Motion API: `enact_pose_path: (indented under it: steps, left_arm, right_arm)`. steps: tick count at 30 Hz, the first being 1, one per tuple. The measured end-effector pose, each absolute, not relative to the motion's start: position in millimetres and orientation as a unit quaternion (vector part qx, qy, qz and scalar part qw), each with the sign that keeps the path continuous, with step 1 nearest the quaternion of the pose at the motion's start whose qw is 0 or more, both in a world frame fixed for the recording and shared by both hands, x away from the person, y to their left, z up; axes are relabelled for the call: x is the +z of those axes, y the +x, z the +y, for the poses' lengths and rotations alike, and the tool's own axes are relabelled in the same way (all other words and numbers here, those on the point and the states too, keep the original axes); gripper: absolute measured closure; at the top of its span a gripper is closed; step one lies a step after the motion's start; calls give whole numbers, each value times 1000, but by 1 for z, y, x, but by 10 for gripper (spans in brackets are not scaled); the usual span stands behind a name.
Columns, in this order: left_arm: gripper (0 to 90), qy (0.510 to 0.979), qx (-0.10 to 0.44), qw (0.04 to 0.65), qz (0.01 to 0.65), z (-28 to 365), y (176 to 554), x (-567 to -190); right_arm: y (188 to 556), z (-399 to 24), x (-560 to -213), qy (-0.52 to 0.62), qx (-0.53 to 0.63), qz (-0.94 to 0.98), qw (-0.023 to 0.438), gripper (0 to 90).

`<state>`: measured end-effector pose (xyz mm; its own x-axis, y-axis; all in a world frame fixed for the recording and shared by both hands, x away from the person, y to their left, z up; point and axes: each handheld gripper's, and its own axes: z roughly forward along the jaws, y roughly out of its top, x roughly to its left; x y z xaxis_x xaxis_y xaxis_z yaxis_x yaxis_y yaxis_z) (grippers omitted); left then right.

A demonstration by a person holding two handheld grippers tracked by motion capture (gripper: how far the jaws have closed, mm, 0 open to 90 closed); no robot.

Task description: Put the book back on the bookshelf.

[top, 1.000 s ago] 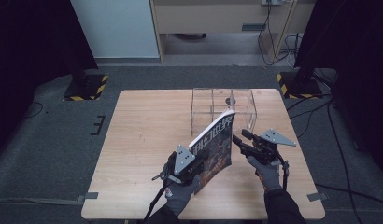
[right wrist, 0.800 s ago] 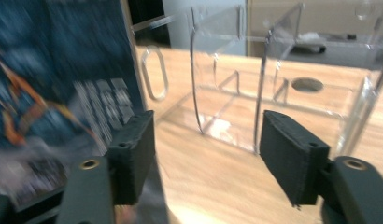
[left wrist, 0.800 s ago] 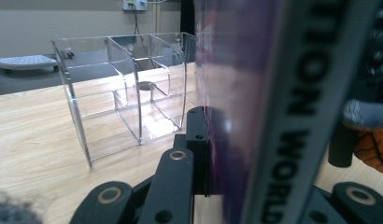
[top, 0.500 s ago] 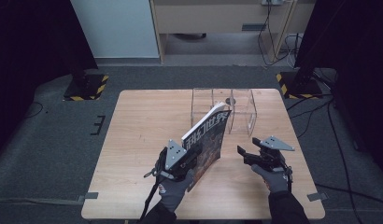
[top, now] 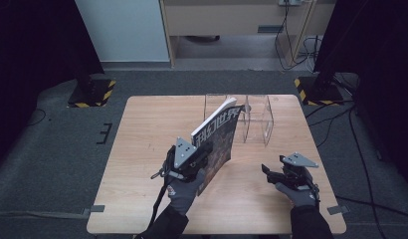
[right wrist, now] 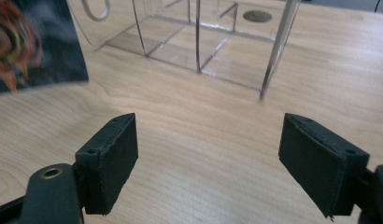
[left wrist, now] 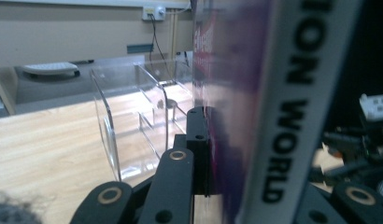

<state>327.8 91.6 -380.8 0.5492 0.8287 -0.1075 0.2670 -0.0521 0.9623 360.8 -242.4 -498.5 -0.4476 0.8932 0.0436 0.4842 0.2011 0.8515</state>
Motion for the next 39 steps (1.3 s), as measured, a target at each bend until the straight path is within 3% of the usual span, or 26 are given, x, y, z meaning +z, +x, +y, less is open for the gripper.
enact_pose_path:
  steps: [26, 39]
  left_arm:
    - [822, 620, 285, 596, 424, 119, 355, -325]
    - [822, 617, 288, 592, 432, 113, 377, -315]
  right_arm:
    - [363, -246, -532, 475, 355, 774, 220, 129]
    - [365, -243, -535, 471, 345, 783, 216, 125]
